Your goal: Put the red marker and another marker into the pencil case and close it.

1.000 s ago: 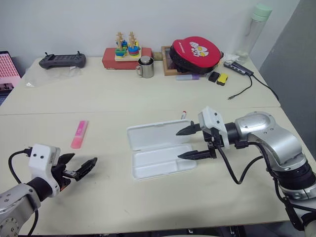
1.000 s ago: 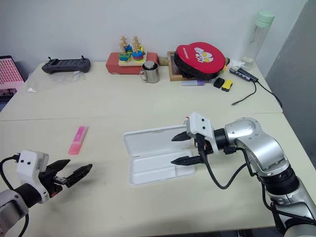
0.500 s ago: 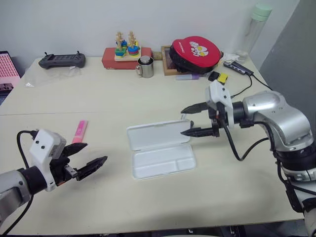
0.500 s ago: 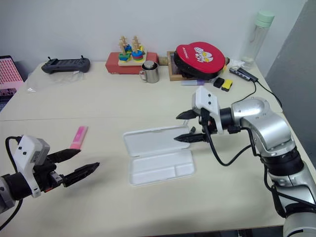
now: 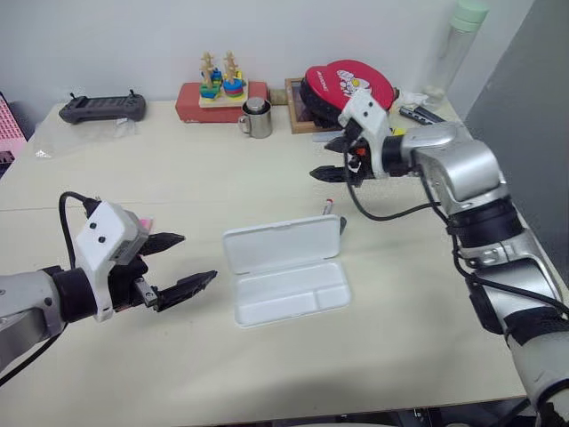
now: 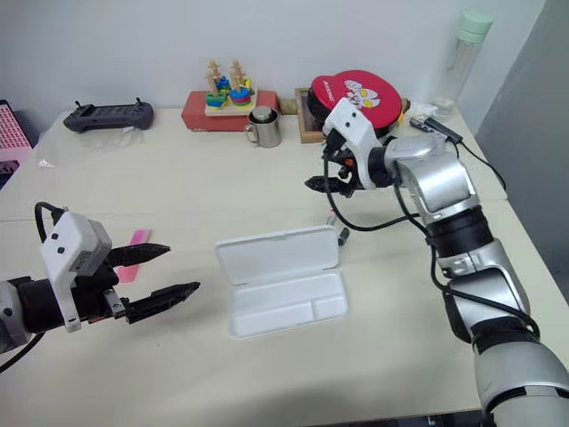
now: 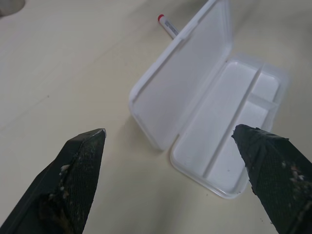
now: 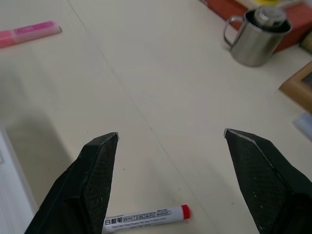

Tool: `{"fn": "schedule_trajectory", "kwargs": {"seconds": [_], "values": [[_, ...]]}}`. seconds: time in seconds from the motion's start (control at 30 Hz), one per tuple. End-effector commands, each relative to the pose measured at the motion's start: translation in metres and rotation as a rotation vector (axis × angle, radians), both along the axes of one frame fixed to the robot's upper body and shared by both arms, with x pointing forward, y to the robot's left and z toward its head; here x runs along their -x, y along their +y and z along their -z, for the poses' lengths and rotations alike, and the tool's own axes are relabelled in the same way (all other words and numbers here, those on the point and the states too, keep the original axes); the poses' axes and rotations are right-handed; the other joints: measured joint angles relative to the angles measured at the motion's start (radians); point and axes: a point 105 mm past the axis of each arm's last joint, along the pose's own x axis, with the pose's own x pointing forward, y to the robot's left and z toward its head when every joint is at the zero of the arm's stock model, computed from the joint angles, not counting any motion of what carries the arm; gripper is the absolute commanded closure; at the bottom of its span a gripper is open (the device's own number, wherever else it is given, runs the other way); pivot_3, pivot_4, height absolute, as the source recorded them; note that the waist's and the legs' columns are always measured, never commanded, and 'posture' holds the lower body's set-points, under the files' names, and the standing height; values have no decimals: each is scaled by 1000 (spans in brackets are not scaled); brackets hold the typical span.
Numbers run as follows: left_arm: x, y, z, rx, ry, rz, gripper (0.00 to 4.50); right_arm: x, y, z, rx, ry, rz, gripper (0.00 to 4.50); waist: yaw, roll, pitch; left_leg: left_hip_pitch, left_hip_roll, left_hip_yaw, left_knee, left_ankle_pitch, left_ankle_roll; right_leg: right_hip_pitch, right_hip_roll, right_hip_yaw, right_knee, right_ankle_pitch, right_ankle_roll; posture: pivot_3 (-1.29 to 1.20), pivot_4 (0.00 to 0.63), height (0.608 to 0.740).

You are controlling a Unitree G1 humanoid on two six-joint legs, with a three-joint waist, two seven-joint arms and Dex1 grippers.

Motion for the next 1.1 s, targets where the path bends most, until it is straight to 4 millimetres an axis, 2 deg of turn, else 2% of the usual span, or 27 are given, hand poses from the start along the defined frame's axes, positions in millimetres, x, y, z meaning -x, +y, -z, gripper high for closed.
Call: {"fn": "schedule_trajectory", "kwargs": {"seconds": [0.03,0.13,0.33,0.53,0.7,1.1], "values": [[0,-2,-5,-26,-30,3,0,-2,-1,-1,57,3,-1,850,0,0,0,-1,0,0,0,0,0,0,0,0,0,0,0,0,150,740],[0,-1,-3,-28,-30,-2,0,-7,-4,13,129,15,8,850,0,0,0,-3,0,0,1,0,0,-2,0,0,0,0,0,0,150,740],[0,-2,-3,-35,-36,-3,0,-10,-3,22,207,-4,-35,850,-4,0,0,-3,0,0,1,0,0,-3,0,0,2,0,0,0,150,740],[-2,-2,-1,-36,-38,-8,0,-18,4,21,316,-200,-144,850,-5,0,0,-3,0,0,1,0,0,-3,0,0,3,0,0,0,150,740],[-4,-3,-2,-33,-41,-3,0,-6,15,23,395,-318,-393,850,-6,0,0,-2,0,0,2,0,0,-5,0,0,7,0,0,0,150,740],[-4,-4,-2,-34,-44,-1,0,-16,17,23,581,-416,-503,850,-7,0,0,0,0,0,7,0,0,-4,1,2,15,0,0,0,150,740]]}}
